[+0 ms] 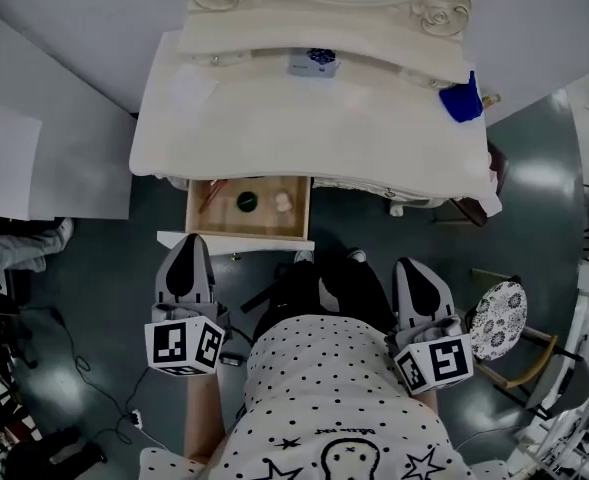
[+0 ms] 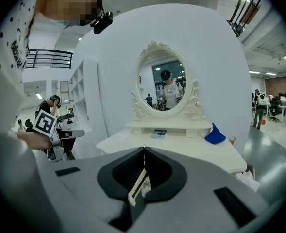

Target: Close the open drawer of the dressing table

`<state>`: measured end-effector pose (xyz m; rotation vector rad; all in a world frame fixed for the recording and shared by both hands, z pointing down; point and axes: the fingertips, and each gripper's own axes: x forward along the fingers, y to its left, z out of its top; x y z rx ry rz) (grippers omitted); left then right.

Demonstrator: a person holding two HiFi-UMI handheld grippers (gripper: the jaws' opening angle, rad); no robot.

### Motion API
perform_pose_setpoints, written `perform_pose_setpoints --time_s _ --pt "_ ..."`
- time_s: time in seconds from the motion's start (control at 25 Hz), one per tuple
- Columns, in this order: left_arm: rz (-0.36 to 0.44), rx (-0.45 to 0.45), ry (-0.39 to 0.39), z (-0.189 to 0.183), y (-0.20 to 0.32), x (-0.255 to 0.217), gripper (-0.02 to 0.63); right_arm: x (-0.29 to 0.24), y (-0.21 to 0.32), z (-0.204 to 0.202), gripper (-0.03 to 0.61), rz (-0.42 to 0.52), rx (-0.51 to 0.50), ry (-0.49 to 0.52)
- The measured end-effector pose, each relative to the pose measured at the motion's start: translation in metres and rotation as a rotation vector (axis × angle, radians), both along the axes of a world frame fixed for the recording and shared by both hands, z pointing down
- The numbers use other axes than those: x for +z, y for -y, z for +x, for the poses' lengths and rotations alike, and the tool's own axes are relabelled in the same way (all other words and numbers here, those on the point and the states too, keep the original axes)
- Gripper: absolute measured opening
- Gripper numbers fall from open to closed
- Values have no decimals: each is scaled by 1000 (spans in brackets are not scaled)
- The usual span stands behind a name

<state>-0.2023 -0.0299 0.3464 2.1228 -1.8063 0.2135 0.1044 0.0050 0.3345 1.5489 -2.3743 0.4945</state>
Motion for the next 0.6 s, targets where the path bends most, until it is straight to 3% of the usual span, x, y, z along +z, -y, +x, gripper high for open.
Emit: perform_pose_setpoints --time_s 0.4,0.6 --pt "-169 7 60 -6 -29 63 11 5 15 1 9 -15 -33 -13" --pt "-325 49 78 -5 -51 109 12 6 16 0 9 -25 -41 -18"
